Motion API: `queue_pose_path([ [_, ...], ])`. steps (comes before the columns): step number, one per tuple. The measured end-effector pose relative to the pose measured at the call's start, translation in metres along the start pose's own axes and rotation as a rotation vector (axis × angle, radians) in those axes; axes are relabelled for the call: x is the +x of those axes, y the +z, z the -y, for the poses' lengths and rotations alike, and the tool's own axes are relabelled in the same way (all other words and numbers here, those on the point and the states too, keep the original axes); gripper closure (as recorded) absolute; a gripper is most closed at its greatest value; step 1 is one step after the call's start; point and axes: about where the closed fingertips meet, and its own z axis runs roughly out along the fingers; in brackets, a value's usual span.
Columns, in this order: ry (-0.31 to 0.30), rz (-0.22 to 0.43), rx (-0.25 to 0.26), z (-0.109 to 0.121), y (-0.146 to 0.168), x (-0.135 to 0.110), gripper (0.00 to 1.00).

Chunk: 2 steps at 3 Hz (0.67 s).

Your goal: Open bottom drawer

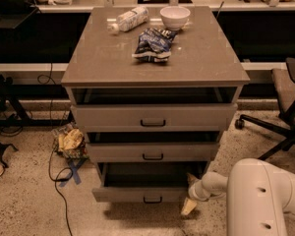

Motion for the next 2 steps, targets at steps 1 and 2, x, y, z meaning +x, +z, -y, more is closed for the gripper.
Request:
queue_pose_path([
  [1, -0.066, 0.021, -0.075, -0.017, 0.002, -0.008, 0.0],
  [2, -0.137, 0.028, -0.145, -0.036, 0.003, -0.018, 0.0],
])
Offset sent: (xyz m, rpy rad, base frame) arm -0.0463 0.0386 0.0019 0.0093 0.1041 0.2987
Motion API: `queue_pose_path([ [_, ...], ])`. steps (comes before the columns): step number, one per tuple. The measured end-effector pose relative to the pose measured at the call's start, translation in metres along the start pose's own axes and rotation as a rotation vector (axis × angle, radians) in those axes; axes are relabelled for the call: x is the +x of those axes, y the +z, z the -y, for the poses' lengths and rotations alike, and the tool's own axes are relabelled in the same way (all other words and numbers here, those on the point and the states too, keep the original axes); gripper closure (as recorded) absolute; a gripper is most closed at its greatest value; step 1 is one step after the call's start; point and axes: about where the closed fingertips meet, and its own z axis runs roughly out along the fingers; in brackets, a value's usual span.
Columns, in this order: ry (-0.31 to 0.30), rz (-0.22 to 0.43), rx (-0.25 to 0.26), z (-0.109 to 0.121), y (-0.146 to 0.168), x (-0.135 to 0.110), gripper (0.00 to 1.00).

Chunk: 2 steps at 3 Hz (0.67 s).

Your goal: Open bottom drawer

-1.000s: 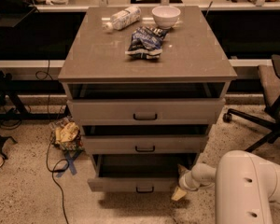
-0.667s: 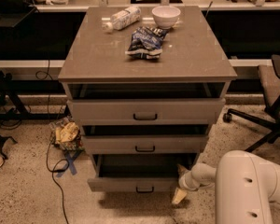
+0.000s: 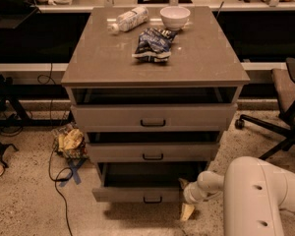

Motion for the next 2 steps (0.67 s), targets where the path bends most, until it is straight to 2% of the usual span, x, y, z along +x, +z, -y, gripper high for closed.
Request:
queue_pose_path([
  [1, -0.048, -0.008, -0.047, -0.0072, 0.0034, -0.009, 0.0],
  [2, -0.073, -0.003, -0.074, -0.011, 0.0017, -0.0129, 0.19],
])
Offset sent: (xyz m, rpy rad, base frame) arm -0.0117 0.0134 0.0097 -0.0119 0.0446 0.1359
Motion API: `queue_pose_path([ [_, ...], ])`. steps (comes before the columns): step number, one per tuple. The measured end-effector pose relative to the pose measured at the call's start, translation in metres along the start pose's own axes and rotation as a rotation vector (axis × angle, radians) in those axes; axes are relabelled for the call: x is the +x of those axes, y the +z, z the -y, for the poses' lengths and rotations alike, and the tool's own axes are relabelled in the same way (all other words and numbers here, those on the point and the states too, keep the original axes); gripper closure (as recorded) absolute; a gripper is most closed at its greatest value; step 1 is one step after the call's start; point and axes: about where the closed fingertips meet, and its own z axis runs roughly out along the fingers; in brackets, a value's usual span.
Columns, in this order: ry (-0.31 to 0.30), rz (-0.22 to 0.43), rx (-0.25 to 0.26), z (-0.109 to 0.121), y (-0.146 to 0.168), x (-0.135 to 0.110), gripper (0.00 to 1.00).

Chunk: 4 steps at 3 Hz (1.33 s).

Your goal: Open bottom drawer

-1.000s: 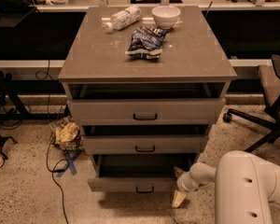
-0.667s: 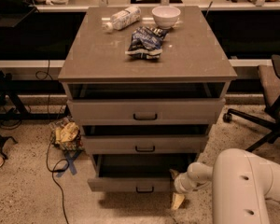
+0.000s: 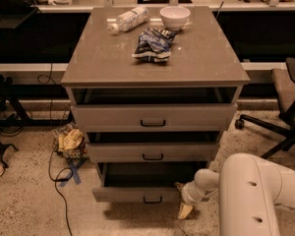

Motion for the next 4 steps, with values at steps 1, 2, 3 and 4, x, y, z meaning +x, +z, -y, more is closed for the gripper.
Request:
queue_pose_path([
  [1, -0.003, 0.018, -0.007, -0.006, -0.003, 0.002, 0.42],
  [2, 0.015, 0.041, -0.005, -0.016, -0.004, 0.012, 0.65],
  [3, 0.015, 0.041, -0.005, -0.016, -0.004, 0.012, 0.89],
  [4, 0.015, 0.041, -0.005, -0.016, -0.007, 0.011, 1.0],
])
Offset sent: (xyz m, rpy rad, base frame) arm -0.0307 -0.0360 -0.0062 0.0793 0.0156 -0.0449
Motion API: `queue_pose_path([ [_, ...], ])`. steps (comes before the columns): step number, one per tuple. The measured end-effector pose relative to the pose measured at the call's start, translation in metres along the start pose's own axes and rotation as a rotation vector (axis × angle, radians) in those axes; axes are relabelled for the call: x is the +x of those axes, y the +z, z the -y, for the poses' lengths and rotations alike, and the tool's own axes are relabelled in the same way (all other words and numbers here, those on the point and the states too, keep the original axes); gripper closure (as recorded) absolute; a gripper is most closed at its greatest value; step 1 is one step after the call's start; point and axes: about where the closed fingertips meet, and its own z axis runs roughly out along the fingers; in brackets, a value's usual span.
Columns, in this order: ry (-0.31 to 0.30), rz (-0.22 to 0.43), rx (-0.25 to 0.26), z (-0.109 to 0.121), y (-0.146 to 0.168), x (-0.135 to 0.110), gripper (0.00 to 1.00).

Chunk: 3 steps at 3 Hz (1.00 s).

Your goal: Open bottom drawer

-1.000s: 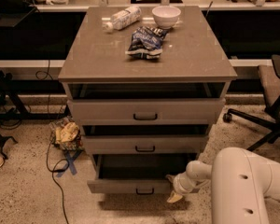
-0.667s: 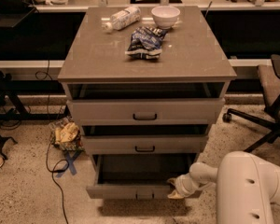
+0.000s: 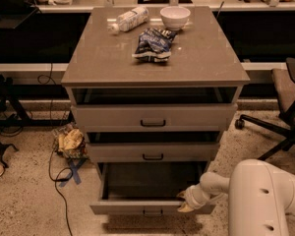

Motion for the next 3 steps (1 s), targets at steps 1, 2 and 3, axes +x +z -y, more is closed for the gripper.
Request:
queue_pose_path([
  [1, 0.0, 0.002, -0.003, -0.0017, 0.0018, -0.0006, 0.82],
  [2, 0.001, 0.003, -0.007, -0.0034, 0.0037, -0.0014, 0.58],
  [3, 0.001, 0.005, -0.01, -0.005, 0.0055, -0.0021, 0.35],
])
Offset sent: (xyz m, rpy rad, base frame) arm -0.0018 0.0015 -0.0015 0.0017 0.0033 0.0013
